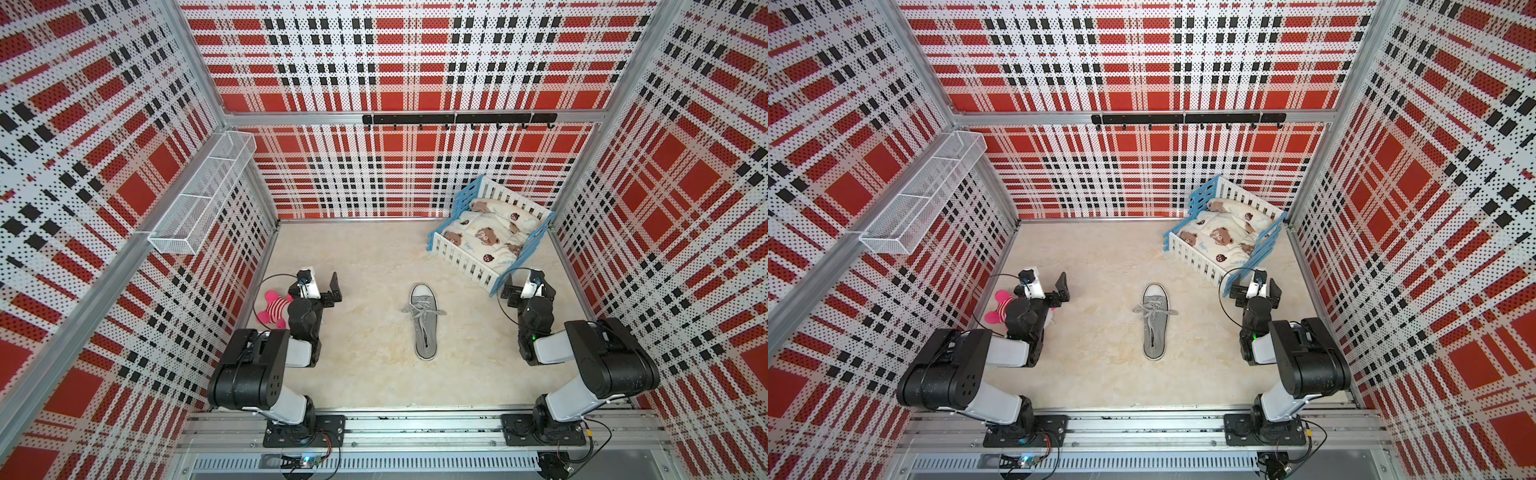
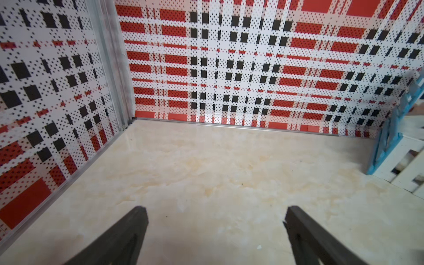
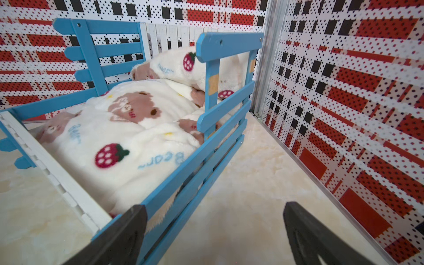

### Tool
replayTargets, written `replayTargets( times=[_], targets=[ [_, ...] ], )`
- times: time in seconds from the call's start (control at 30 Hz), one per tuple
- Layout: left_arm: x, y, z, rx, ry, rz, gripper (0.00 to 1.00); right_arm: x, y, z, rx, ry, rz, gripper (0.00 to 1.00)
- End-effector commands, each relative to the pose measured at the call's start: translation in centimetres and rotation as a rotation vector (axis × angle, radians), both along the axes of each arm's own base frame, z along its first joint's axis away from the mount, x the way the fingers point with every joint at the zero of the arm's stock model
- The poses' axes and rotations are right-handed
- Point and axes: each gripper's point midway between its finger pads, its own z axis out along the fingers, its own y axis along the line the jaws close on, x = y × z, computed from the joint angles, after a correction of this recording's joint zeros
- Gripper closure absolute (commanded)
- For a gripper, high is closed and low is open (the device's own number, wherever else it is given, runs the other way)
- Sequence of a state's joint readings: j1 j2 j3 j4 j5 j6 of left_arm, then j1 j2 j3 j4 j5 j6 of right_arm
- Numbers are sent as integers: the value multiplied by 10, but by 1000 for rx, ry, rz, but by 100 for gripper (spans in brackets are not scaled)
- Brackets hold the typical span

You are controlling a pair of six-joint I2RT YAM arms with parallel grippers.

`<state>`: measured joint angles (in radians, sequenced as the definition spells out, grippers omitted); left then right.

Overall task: Tie the shoes
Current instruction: Reset both arms

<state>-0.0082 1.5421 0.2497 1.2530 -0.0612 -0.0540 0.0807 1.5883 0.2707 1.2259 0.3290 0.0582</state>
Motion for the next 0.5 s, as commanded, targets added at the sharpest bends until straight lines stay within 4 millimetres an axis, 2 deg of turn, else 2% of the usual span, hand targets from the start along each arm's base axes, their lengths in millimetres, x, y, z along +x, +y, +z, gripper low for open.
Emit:
replayTargets(
  times=[0.0, 0.47],
  targets=[
    [-7, 20, 4, 14, -38, 104, 1, 0, -1, -1, 18, 6, 2, 0],
    [-8, 20, 5, 35, -37, 140, 1, -1, -2, 0, 14, 4, -3, 0]
  ],
)
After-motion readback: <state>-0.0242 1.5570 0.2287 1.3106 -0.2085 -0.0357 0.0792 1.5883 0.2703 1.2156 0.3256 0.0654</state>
